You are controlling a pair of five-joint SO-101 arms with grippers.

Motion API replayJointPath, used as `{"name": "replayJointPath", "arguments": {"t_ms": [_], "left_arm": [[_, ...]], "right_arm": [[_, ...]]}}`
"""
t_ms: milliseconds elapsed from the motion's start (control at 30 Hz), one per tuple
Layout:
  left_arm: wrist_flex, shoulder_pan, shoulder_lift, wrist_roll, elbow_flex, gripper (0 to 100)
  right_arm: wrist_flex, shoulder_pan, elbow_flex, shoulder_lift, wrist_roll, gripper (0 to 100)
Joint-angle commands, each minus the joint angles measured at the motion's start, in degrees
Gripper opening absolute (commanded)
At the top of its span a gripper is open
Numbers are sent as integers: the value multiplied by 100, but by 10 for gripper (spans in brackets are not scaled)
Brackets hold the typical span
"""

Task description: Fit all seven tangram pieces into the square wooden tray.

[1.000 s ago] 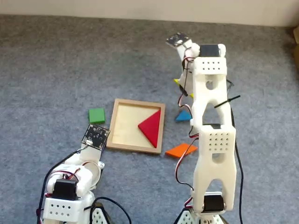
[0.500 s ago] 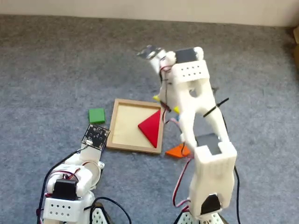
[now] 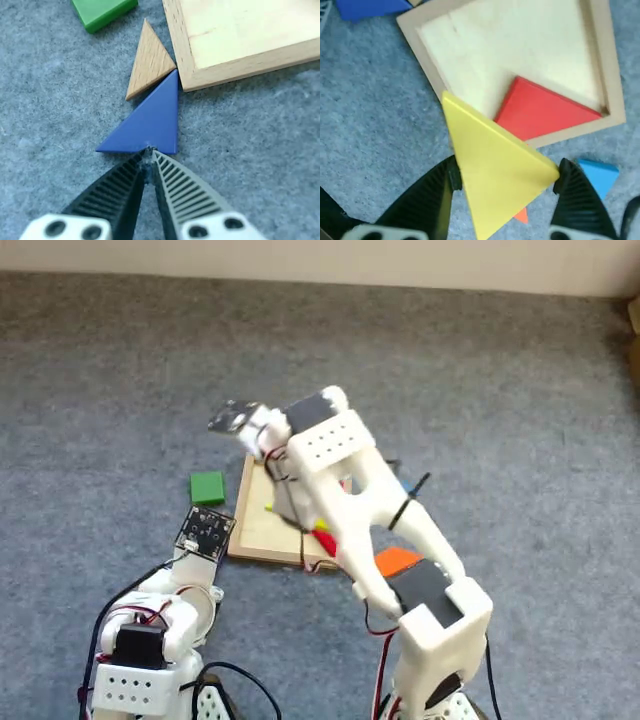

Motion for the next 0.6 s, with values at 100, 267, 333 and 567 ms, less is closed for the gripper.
{"name": "replayJointPath", "arguments": {"t_ms": [100,267,333,567], "left_arm": [[35,-4,-215,-18,110,7],[35,-4,-215,-18,110,7],[35,-4,-215,-18,110,7],[35,-4,-215,-18,110,7]], "right_arm": [[-901,-479,497,-374,-97,214],[-1464,-708,919,-374,-440,214],[-1675,-760,1077,-374,-457,215],[-2158,-743,1455,-347,-457,234]]}}
